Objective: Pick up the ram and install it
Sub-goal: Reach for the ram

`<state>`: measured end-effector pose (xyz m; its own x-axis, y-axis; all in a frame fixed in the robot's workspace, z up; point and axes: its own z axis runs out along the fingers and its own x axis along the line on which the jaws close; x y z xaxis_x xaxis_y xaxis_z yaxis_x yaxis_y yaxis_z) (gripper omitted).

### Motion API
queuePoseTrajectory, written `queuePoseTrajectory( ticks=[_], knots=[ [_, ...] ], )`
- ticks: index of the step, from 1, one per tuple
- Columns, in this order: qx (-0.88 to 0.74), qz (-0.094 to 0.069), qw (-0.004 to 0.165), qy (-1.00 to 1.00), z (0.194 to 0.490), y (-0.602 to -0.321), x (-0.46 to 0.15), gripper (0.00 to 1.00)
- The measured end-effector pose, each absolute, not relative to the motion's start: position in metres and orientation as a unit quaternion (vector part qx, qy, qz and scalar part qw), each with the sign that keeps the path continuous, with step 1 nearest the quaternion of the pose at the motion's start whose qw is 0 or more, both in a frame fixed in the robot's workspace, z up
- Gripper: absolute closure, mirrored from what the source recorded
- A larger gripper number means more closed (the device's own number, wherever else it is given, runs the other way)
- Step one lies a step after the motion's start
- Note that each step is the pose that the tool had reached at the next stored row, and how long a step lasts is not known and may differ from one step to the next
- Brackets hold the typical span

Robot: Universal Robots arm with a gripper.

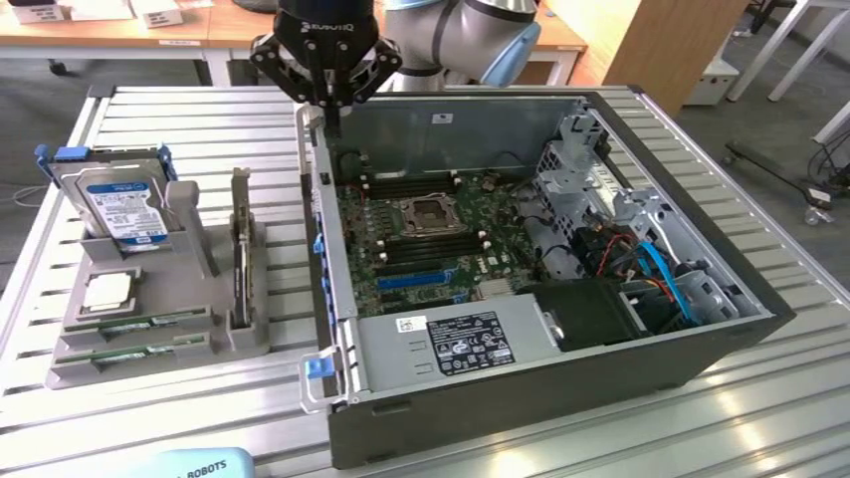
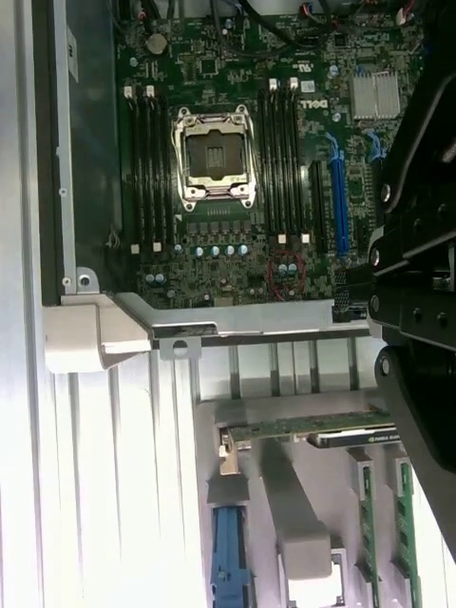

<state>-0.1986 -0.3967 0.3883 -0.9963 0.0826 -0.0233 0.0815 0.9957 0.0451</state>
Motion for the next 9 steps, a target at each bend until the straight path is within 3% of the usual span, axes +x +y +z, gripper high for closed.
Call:
queuePoseTrajectory(
  ticks=[9],
  knots=[
    [0.043, 0.022, 0.013, 0.999, 0.387, -0.395, -0.225, 0.90]
  ],
)
